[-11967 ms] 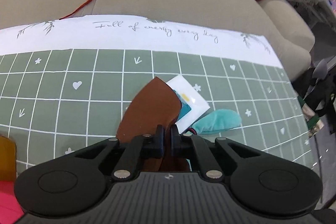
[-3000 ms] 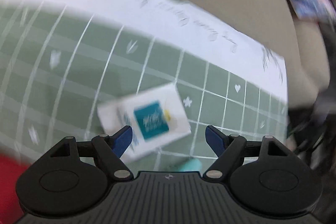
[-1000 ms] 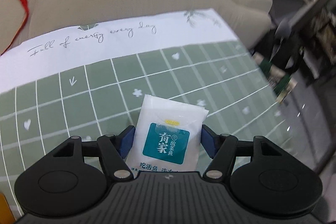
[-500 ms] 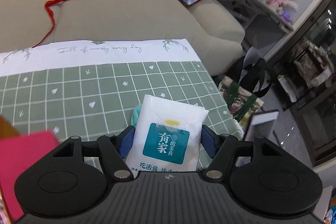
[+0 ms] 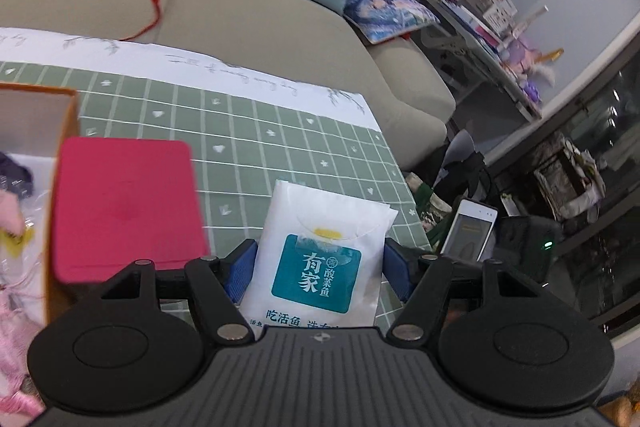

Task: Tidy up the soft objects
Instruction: 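Lift and carry the teal pouch and tissue pack with both tools over the box, then lower both tools into the box and open them, releasing pouch and tissue pack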

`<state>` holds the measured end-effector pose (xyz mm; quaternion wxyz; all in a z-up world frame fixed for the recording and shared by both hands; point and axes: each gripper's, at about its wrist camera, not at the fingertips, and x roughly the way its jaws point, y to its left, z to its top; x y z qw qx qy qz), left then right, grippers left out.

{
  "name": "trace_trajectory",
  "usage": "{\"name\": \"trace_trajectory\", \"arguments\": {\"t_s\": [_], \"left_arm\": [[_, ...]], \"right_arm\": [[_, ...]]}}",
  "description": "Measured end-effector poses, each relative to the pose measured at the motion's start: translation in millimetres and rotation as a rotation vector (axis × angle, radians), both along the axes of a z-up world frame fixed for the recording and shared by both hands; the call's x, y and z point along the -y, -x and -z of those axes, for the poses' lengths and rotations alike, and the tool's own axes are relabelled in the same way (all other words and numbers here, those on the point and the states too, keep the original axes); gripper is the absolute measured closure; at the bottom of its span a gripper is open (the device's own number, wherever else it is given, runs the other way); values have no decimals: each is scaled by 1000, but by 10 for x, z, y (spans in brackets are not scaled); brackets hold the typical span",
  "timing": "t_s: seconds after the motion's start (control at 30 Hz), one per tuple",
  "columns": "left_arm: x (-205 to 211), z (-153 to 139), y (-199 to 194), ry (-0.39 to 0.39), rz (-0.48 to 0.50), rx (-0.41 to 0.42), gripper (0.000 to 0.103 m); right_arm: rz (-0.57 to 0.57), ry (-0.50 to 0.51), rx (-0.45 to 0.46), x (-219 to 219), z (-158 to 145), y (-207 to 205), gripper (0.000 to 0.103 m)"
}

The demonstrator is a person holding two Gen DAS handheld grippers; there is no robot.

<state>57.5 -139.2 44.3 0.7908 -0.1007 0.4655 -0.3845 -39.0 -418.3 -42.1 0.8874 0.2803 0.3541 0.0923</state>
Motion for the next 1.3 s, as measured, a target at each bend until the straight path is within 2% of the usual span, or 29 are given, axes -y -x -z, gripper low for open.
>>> {"name": "trace_trajectory", "arguments": {"t_s": [0.23,0.37,0.6,0.83,0.97,1.03,1.3], "left_arm": [[-443,-176,-30,45,-87,32,26],[-685,-345,-27,57,-131,63,26],[-1107,-604,-31,64,-204,118,26],[-1551,-701,-101,17,-304,150,26],[-1824,-609,-160,-16,-369,145,26],[-1935,-512,-183,-31,-395,133,26],[-2207,46,-352,-133,-451,67,26]], "right_arm": [[-25,-53,108,-147,-428,48,101],[-58,-36,171,-318,-755,22,101],[-159,48,280,-903,-1350,-152,101],[-318,74,346,-1639,-1728,-492,101],[-398,101,329,-2098,-1751,-726,101],[-403,124,306,-2282,-1693,-857,101],[-422,392,139,-2983,-1148,-1271,101]]}}
